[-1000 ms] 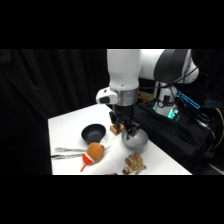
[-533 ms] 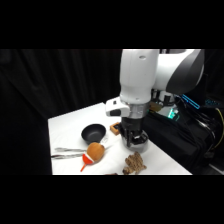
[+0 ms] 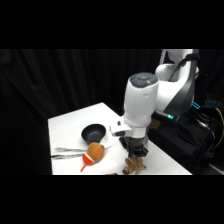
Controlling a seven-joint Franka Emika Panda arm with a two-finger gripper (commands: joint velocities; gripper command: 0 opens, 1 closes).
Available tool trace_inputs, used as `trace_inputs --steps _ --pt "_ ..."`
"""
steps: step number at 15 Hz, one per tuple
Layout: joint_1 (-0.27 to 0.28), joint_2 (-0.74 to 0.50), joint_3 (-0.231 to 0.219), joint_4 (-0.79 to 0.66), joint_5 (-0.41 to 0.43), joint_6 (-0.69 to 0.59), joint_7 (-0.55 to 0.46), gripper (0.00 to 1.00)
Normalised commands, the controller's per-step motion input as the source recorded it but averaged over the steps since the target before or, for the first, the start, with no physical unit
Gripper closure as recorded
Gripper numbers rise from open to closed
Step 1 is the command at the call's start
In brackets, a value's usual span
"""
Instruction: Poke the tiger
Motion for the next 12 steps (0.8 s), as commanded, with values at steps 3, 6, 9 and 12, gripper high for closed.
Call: trace_inputs --steps 3,6,9,12 --pt "0.186 0.27 -0.137 0.03 -0.232 0.30 0.22 0.96" --pt "0.210 0.31 -0.160 0.09 -0.191 0.24 0.19 0.94" --pt "0.202 0.32 -0.144 0.13 -0.130 0.18 0.14 0.96" --pt "0.162 0.29 -0.108 0.14 -0.093 0.11 0.10 0.96"
